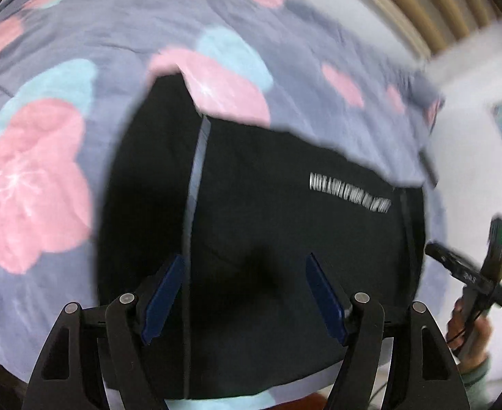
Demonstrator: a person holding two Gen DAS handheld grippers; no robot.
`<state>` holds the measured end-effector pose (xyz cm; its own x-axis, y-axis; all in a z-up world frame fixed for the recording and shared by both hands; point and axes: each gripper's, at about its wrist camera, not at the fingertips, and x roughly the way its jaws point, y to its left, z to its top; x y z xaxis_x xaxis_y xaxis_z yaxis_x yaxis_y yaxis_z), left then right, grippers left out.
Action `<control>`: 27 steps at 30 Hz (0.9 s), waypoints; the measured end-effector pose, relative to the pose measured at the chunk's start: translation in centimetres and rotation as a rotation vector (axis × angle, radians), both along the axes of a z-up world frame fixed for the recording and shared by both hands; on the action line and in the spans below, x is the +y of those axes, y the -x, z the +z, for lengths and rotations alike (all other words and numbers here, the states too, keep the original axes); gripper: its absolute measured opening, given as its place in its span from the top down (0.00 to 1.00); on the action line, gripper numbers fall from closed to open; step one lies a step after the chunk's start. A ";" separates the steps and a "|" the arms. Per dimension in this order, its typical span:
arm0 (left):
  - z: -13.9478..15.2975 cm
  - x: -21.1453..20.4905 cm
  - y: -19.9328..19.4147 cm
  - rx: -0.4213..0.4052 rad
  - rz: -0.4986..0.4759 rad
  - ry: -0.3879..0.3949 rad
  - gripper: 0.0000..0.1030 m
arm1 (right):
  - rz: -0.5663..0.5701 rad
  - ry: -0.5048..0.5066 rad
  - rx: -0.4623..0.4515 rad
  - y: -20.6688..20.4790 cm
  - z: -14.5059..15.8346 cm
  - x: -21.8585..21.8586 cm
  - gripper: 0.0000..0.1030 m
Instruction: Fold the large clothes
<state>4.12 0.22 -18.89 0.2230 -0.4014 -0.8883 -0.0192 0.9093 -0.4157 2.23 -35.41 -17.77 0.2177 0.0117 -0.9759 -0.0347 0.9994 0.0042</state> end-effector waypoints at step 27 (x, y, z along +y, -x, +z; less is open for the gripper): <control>19.4 -6.8 6.5 -0.485 0.029 -0.275 0.24 | -0.102 -0.068 -0.184 4.1 15.2 2.0 0.20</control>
